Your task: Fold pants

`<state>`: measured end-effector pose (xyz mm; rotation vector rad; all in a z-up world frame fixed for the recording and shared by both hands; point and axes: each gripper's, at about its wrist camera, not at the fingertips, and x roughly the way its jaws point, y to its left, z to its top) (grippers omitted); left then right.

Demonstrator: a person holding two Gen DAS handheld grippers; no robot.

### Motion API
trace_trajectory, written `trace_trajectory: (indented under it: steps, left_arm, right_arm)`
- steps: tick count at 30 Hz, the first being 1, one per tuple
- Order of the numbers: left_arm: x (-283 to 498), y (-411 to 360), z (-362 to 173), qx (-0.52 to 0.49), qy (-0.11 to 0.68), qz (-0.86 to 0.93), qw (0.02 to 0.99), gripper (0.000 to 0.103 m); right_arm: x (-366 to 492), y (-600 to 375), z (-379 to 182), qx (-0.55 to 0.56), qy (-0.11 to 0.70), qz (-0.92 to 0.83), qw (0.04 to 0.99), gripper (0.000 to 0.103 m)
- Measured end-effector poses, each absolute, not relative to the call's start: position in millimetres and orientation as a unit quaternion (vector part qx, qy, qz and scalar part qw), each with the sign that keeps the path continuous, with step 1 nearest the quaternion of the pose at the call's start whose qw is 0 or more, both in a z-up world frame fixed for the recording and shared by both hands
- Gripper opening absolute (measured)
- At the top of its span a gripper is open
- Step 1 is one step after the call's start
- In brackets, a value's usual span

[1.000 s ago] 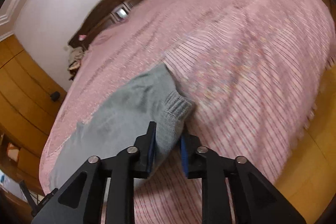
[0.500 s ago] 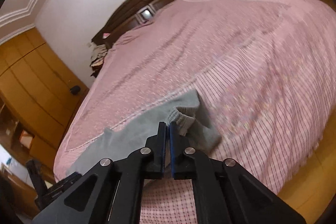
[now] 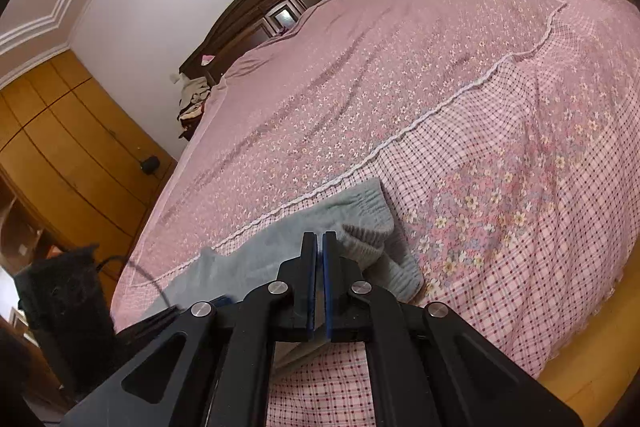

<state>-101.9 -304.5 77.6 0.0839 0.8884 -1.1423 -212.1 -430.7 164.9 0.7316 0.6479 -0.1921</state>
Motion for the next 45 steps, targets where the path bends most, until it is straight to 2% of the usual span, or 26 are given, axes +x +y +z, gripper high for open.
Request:
trace_trajectory:
  steps: [4,5,6,7,8,11,16,20,22,24,25,26,27,30,34,35,36,38,40,45]
  left_arm:
    - [-105,-356,71,0.097,0.399,-0.529,0.743,0.07]
    - [-104,-365,67,0.117,0.402,-0.52,0.744,0.056]
    - [-102,-372,62,0.129,0.409,-0.514,0.742,0.027]
    - [-99,-376,56,0.131,0.421,-0.514,0.736,0.013]
    - [-96,-377,53,0.128,0.432,-0.511,0.732,0.007]
    - [-89,-370,51,0.119,0.43,-0.496,0.745,0.002]
    - [-71,-353,67,0.089,0.422,-0.472,0.769,0.002]
    - [-72,-346,75,0.079,0.426,-0.485,0.759,0.002]
    - [-85,-340,76,0.092,0.425,-0.496,0.752,0.007]
    - [-96,-336,74,0.105,0.425,-0.502,0.745,0.032]
    - [-103,-332,74,0.106,0.423,-0.506,0.744,0.039]
    - [-107,-333,73,0.106,0.42,-0.512,0.742,0.051]
    - [-112,-331,74,0.105,0.415,-0.522,0.738,0.057]
    - [-123,-329,74,0.117,0.402,-0.548,0.724,0.063]
    - [-122,-340,63,0.167,0.39,-0.517,0.743,0.061]
    - [-120,-341,60,0.168,0.394,-0.515,0.743,0.04]
    - [-117,-342,57,0.167,0.401,-0.515,0.739,0.003]
    - [-108,-340,54,0.151,0.412,-0.509,0.74,0.003]
    - [-96,-334,59,0.139,0.404,-0.494,0.757,0.003]
    - [-63,-322,61,0.124,0.402,-0.44,0.793,0.003]
  right_arm:
    - [-217,-437,173,0.346,0.304,-0.09,0.883,0.004]
    - [-220,-438,173,0.345,0.304,-0.09,0.883,0.004]
    - [-224,-439,174,0.345,0.303,-0.094,0.884,0.005]
    - [-230,-441,173,0.343,0.303,-0.099,0.884,0.005]
    - [-234,-441,171,0.34,0.305,-0.103,0.884,0.005]
    - [-244,-438,160,0.324,0.323,-0.119,0.881,0.006]
    - [-241,-420,133,0.298,0.386,-0.104,0.867,0.006]
    - [-235,-403,129,0.286,0.401,-0.071,0.867,0.006]
    - [-229,-397,133,0.275,0.401,-0.055,0.872,0.006]
    - [-221,-394,138,0.265,0.399,-0.049,0.876,0.006]
    - [-216,-394,140,0.266,0.396,-0.047,0.878,0.006]
    - [-213,-395,141,0.267,0.393,-0.045,0.879,0.006]
    - [-209,-397,143,0.268,0.389,-0.043,0.88,0.006]
    - [-198,-399,147,0.274,0.379,-0.038,0.883,0.006]
    - [-194,-403,148,0.286,0.373,-0.038,0.882,0.006]
    - [-195,-403,148,0.288,0.371,-0.04,0.882,0.006]
    - [-199,-403,149,0.291,0.369,-0.043,0.882,0.006]
    - [-206,-405,149,0.294,0.365,-0.052,0.882,0.01]
    - [-214,-404,150,0.29,0.363,-0.066,0.883,0.017]
    - [-220,-391,139,0.263,0.395,-0.064,0.878,0.018]
